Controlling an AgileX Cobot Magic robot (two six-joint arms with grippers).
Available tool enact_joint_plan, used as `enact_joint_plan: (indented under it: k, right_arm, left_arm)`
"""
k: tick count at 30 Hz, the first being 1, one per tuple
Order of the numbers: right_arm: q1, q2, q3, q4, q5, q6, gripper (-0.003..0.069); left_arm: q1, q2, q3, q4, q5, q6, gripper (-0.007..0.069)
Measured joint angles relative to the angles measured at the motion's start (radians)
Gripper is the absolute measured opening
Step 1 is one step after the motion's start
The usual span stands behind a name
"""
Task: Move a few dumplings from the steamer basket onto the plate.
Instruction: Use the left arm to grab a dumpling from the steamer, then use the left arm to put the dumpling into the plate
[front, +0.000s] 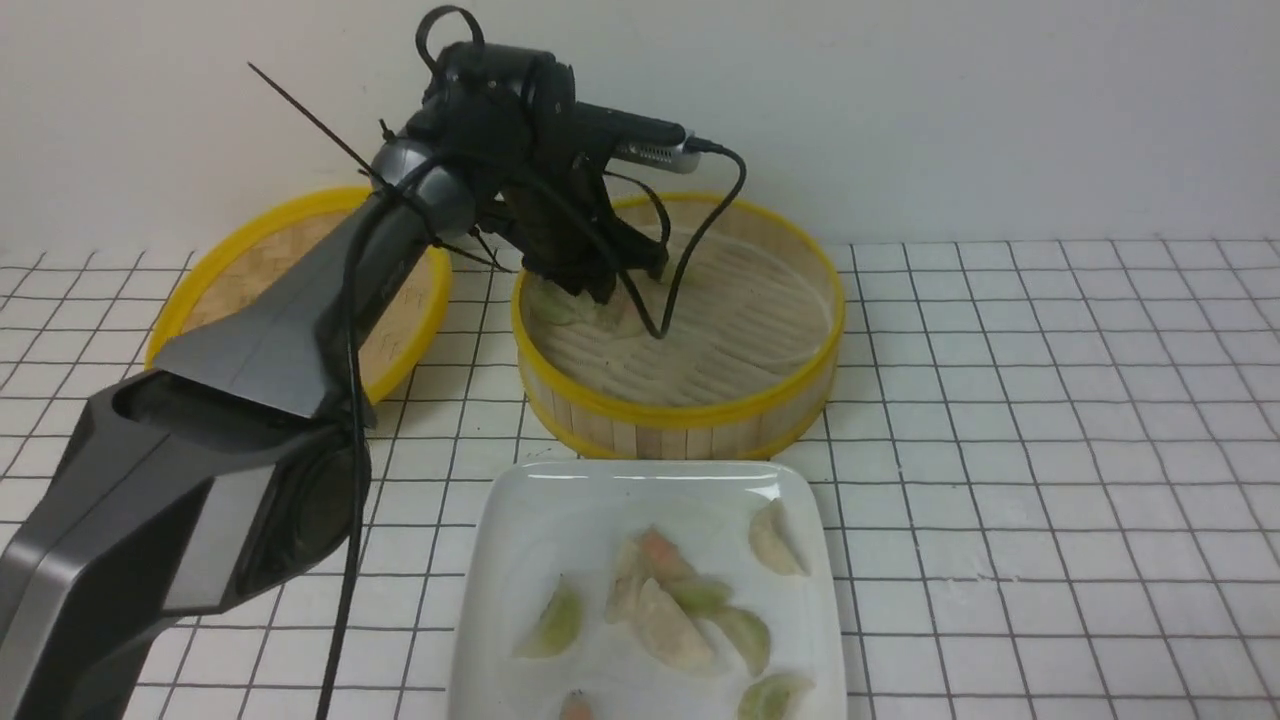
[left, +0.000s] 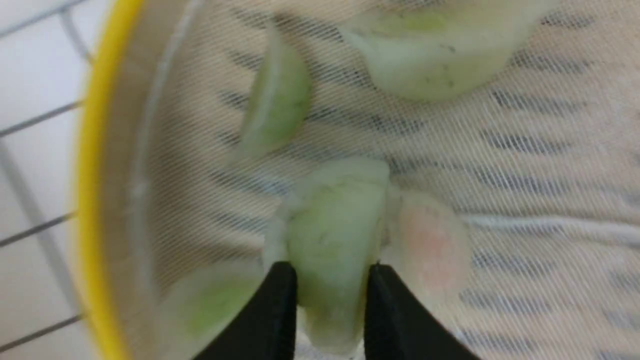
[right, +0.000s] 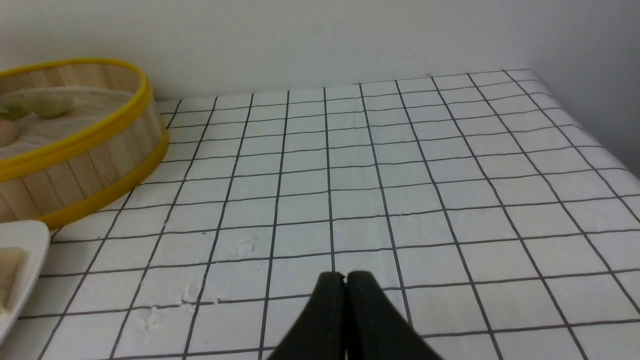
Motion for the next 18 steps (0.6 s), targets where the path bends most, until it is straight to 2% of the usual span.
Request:
enact_joint_plan:
  k: [5, 8, 13, 18]
  right_arm:
    - [0.000, 0.000, 0.000, 0.000, 0.000, 0.000, -0.0010]
    - [0.000, 0.000, 0.000, 0.000, 0.000, 0.000, -0.0010]
    - [0.000, 0.000, 0.000, 0.000, 0.000, 0.000, -0.0010]
    - [0.000, 0.000, 0.000, 0.000, 0.000, 0.000, -0.0010]
  left_arm:
    - [0.000, -0.128, -0.039, 0.009, 0.013, 0.003, 0.0151]
    - [-0.007, -0.266, 0.059, -0.029, 0.014, 0.004, 0.0151]
    - [-0.031, -0.529, 0.446, -0.073, 0.014, 0.007, 0.0151]
    - [-0.054, -0.688, 0.851, -0.129, 0.014, 0.007, 0.0151]
